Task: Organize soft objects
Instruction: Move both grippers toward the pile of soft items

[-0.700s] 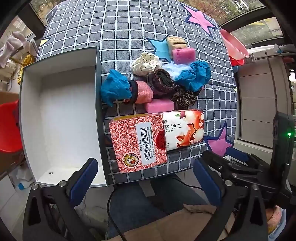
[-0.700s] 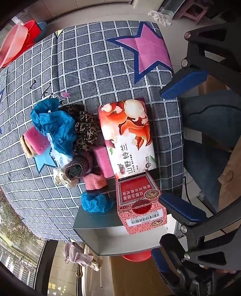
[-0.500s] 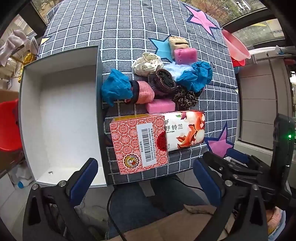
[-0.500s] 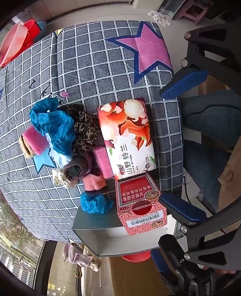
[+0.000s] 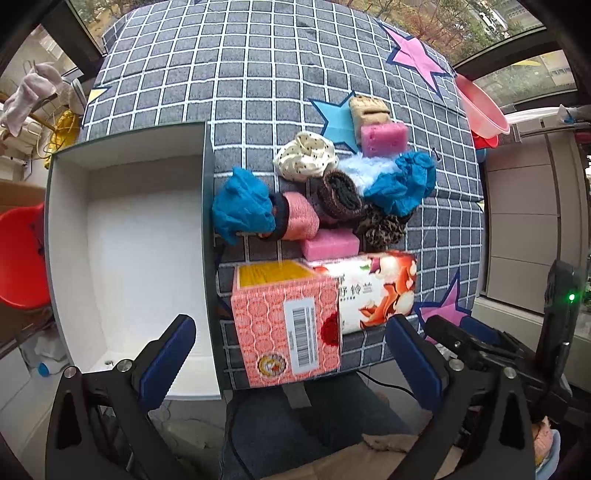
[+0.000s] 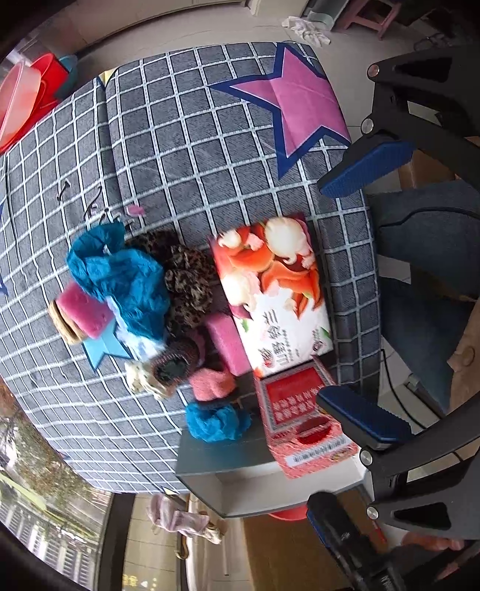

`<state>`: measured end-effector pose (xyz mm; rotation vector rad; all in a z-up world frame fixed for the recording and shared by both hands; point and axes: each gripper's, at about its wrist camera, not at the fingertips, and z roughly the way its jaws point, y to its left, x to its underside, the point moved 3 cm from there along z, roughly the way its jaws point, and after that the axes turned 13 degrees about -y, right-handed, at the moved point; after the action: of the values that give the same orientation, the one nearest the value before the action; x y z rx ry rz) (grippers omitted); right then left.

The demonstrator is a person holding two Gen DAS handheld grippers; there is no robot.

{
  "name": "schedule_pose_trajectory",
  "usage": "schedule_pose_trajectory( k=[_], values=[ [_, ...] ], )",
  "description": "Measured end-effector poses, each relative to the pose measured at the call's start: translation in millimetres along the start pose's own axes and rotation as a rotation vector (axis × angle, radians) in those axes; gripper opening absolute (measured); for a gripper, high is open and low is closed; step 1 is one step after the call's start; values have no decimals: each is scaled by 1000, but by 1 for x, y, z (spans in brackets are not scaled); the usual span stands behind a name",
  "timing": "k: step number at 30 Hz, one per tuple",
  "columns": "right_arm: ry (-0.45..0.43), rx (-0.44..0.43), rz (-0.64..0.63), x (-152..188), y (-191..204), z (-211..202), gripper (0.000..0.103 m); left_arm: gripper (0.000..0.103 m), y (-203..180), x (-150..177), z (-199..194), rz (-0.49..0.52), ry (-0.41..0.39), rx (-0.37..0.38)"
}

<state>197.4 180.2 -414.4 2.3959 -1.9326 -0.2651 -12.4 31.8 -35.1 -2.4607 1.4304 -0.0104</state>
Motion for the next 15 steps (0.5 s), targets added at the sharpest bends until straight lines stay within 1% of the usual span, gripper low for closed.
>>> schedule_pose_trajectory(
  k=[1, 3, 5, 6, 7, 9, 11, 12, 13, 15],
  values=[
    [-5, 2, 1, -2, -2, 1, 103, 103, -2, -5, 1, -3, -8, 13],
    [-29, -4, -2, -7, -6, 3, 103, 103, -6, -14, 3, 3, -23, 5],
    [-42, 5, -4, -12, -10, 6, 103, 103, -11, -26, 6, 10, -42, 13],
    [-49, 9, -5, -15, -13, 7, 103, 103, -13, -32, 9, 12, -45, 15],
    [-50, 6, -2, -16, -15, 8, 103, 103, -15, -38, 14, 7, -30, 26],
    [-56, 13, 1, -21, -19, 9, 103, 103, -20, -53, 23, 19, -39, -9],
    [-66, 6, 9, -27, -23, 11, 103, 103, -25, -66, 37, 22, -22, -23],
    [-67, 4, 16, -29, -26, 13, 103, 103, -27, -74, 39, 35, -42, -43],
    [-53, 1, 24, -30, -28, 15, 103, 103, -28, -80, 46, 36, -38, -59],
    [-58, -12, 35, -36, -32, 18, 103, 103, -31, -91, 63, 26, -17, -69]
  ],
)
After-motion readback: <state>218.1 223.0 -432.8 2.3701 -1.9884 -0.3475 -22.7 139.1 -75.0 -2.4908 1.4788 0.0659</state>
